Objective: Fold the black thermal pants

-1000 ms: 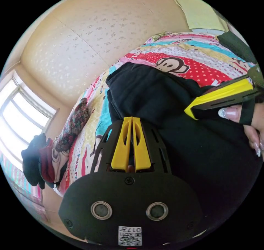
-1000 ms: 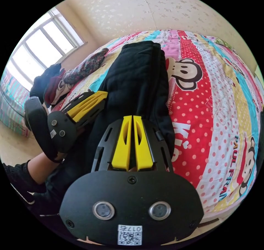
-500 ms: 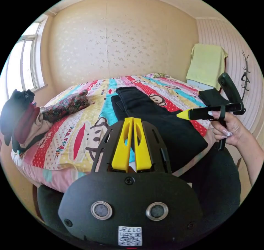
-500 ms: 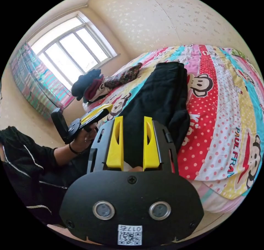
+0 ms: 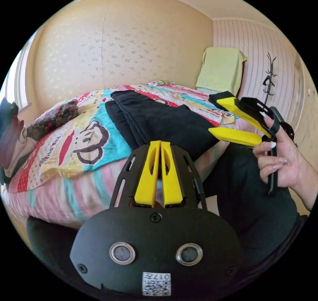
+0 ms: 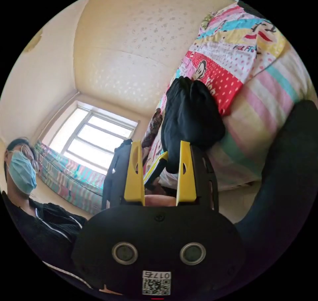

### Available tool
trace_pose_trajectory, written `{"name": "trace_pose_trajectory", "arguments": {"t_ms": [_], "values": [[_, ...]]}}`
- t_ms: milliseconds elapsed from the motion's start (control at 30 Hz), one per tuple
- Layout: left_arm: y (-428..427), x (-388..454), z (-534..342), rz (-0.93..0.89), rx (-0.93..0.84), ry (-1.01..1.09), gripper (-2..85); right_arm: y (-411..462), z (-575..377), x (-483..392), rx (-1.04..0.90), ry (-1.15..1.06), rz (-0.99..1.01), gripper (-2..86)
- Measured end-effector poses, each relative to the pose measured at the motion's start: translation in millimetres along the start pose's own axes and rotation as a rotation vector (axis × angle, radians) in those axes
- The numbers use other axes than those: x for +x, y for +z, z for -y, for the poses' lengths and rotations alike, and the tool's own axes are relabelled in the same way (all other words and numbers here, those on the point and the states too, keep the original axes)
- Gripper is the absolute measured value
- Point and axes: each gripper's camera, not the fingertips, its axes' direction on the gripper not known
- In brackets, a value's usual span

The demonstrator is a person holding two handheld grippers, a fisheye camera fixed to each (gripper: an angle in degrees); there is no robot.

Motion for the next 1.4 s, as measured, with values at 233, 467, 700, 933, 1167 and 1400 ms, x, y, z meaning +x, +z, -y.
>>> {"name": "trace_pose_trajectory", "arguments": {"t_ms": [233,467,700,933,1167,1400], "values": [[4,-24,-13,-0.046,0.014,-0.007,-0.6,-9,-18,7,0.128,0.093,0.015,17.6],[6,-45,-20,-0.098,0.008,-0.053,-0.6,-19,-22,8,0.1,0.154,-0.001,18.8],[7,-64,-31,-0.164,0.016,-0.084,-0.5,-18,-2,15,0.115,0.154,0.031,18.5],[2,-50,-36,-0.05,0.014,0.007,-0.6,-27,-10,14,0.121,0.18,-0.003,18.5],[1,-68,-45,-0.126,0.021,-0.067,-0.6,-27,1,16,0.134,0.188,0.051,19.0],[-6,-81,-51,-0.192,0.039,-0.09,-0.7,-15,9,29,0.101,0.31,0.074,14.9]]}}
